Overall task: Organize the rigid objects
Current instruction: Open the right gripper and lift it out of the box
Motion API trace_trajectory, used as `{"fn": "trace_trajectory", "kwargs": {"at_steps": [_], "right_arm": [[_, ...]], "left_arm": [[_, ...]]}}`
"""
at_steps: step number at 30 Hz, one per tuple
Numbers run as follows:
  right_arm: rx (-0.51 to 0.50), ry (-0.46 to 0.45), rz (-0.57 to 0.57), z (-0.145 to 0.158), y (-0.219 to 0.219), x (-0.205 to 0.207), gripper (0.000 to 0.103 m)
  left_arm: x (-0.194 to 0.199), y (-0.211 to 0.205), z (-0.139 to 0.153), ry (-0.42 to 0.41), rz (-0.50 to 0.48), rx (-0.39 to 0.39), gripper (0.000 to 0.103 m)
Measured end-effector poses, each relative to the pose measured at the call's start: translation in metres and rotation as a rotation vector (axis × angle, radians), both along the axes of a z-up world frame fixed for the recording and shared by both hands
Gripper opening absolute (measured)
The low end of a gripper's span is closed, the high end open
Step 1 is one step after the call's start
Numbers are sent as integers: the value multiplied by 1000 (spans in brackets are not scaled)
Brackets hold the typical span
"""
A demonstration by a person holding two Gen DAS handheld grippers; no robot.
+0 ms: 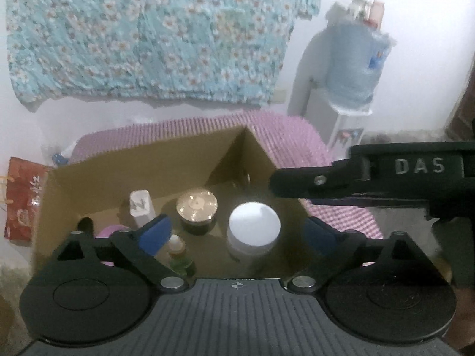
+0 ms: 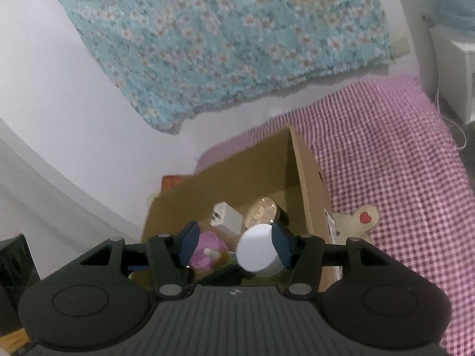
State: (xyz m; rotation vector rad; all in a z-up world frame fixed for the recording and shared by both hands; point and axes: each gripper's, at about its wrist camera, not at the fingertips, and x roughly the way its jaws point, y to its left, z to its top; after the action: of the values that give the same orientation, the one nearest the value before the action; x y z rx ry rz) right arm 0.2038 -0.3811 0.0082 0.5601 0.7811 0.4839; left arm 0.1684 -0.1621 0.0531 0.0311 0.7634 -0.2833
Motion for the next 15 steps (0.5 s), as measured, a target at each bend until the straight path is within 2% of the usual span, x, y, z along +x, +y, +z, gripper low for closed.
{"fn": "trace_trajectory", "kwargs": {"at_steps": [4,8,11,15], "right_arm": [[20,-68,-39,22,-8,-29,66],[19,-123,-102,39,-15,-58,78],[-14,-147,-150,47,-13,-79,82],[-88,-155,-189,53,0,-102,97]], "left_arm": [[-19,13,19,-34,25,-5,103],[-35,27,30,-35,109,46,103],[-44,37,31,-23,196,92,103],[-49,50,28,7,254,126,103]]}}
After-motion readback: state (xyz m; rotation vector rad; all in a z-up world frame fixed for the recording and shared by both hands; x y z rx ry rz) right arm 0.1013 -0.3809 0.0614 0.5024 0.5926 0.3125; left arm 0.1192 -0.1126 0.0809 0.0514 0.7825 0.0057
